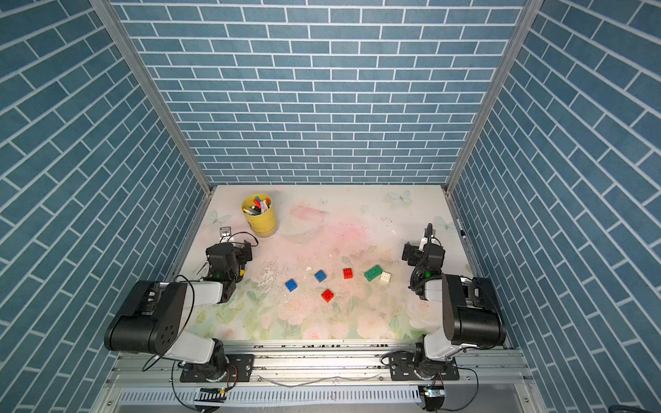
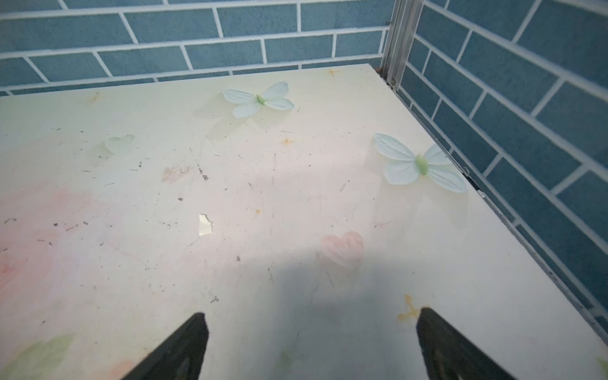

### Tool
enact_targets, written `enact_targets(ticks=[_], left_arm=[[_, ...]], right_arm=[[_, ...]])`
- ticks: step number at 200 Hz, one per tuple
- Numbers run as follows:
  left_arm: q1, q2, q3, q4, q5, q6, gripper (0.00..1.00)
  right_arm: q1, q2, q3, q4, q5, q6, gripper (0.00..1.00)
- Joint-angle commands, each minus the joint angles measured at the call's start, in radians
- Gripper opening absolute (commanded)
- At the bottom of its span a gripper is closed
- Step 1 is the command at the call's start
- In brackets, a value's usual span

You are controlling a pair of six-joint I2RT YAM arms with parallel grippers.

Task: Assemble the letter y with lego
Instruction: Move the lego brick at the center of the board.

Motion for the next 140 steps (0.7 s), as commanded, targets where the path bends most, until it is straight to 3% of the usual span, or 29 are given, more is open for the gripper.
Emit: enact_targets(ticks=[1,140], left_arm=[[0.006,0.009,0.014,0.003,0.030,0.011,1.00],[0.010,0.007,0.014,-0.001,0.038,0.009,1.00]], right_arm=[[-0.003,0.000,0.021,-0.005,-0.007,-0.028,0.99],[-0.003,-0.003,0.018,-0.004,-0.004,-0.028,0.99]])
